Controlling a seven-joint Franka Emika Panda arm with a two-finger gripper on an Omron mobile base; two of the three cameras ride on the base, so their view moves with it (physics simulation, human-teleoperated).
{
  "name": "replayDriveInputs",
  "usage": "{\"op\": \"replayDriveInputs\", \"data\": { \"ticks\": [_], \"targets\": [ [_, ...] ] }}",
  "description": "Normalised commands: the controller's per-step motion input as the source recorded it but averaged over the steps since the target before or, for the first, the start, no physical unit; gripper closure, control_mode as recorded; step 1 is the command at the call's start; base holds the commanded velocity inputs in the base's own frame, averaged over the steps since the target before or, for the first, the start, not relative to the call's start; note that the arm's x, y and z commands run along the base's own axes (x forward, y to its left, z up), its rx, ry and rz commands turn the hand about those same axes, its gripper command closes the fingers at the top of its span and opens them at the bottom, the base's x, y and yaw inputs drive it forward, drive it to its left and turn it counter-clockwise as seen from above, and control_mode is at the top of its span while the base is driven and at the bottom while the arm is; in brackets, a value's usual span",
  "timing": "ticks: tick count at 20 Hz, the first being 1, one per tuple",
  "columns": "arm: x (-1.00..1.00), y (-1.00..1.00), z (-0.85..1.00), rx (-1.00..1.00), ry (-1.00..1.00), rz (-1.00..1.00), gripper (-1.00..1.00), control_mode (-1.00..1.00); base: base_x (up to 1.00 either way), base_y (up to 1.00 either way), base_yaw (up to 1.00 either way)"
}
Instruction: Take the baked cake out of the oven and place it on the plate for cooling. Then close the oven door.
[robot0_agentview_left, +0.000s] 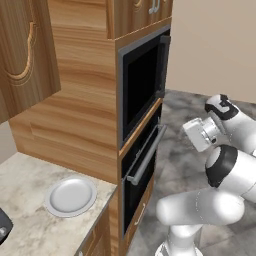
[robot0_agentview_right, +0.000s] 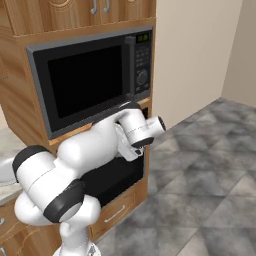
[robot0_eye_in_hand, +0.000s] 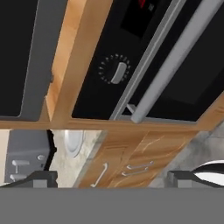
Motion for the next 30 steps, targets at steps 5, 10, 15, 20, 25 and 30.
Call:
{"op": "replayDriveInputs", "data": {
  "ticks": [5,10,15,20,25,30],
  "targets": [
    [0.00,0.31,-0.61,0.05,0.03,-0.02,-1.00,-1.00,0.00,0.00,0.00],
    [0.00,0.43,-0.47,0.07,0.01,-0.13,-1.00,-1.00,0.00,0.00,0.00],
    [0.00,0.29,-0.45,0.05,0.00,-0.22,-1.00,-1.00,0.00,0.00,0.00],
    [0.06,0.13,-0.35,0.03,0.00,-0.15,-1.00,-1.00,0.00,0.00,0.00],
    [0.27,0.18,-0.20,0.00,0.00,-0.04,-1.00,-1.00,0.00,0.00,0.00],
    [0.43,0.23,-0.15,0.01,0.00,0.00,-1.00,-1.00,0.00,0.00,0.00]
  ]
}}
